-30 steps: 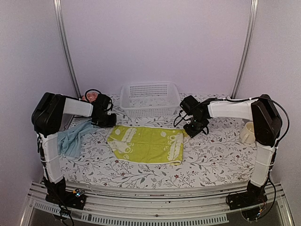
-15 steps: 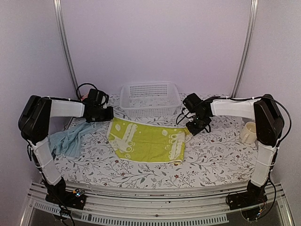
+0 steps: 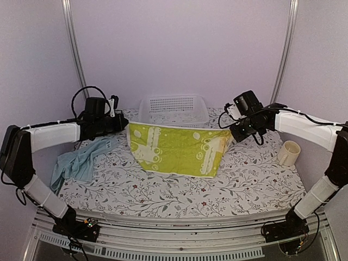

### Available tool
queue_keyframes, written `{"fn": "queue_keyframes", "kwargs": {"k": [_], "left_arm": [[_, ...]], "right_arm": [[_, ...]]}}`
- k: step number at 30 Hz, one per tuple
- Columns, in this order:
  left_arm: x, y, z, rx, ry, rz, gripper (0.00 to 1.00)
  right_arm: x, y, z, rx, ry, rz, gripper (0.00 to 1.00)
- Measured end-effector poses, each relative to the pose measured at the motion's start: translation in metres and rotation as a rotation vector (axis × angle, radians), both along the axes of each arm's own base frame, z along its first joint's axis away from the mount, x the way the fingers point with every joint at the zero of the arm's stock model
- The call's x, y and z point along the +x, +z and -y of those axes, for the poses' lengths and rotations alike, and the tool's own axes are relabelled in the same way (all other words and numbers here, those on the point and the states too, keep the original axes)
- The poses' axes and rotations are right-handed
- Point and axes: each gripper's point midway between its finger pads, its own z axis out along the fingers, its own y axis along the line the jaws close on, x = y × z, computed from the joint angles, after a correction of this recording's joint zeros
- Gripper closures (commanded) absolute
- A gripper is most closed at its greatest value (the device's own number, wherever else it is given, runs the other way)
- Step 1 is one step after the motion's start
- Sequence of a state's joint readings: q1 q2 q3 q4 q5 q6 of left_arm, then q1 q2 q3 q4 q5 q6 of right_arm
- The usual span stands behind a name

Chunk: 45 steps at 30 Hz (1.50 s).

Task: Roll the towels
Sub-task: Pick up the towel from the center of the board, then flatten out the towel at the center of the board.

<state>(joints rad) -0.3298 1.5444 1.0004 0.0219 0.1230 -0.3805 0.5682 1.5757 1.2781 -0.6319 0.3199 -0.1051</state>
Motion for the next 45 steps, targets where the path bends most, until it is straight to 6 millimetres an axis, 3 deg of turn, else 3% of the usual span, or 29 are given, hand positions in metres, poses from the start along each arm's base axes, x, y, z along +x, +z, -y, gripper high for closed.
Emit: {"fn": "queue_keyframes", "kwargs": {"k": [5,13,17,21,23,28,35,40,45], "left_arm": [[-0.04,0.038,0.002,-0.029,-0.039,0.109,1.0],[-0.119,0.072,0.009,-0.073,-0.104,0.25,1.0],[-0.155,0.095,0.004,-0.135,-0.097,0.338,1.0],[-0.178,0.122,-0.002,-0.206,-0.07,0.411,1.0],[-0.182,0.125,-0.003,-0.217,-0.058,0.414,1.0],[-0.171,0.087,0.003,-0.143,-0.007,0.288,1.0],[-0.13,0.01,0.014,0.093,0.1,0.049,1.0],[-0.086,-0.008,0.023,0.223,0.18,0.001,1.0],[-0.044,-0.037,0.015,0.308,0.249,-0.044,1.0]], "right_arm": [[-0.024,0.029,0.005,0.046,0.046,0.066,0.98],[-0.073,0.077,-0.01,0.084,0.151,0.173,0.98],[-0.091,0.103,0.0,0.088,0.144,0.242,0.98],[-0.098,0.123,0.017,0.088,0.106,0.302,0.98],[-0.099,0.124,0.019,0.083,0.1,0.307,0.98],[-0.088,0.106,0.021,0.008,0.066,0.288,0.98],[-0.044,0.023,0.024,-0.189,0.0,0.129,0.98],[-0.004,-0.022,0.033,-0.279,-0.073,0.036,0.98],[0.033,-0.032,0.031,-0.29,-0.129,0.048,0.98]]}}
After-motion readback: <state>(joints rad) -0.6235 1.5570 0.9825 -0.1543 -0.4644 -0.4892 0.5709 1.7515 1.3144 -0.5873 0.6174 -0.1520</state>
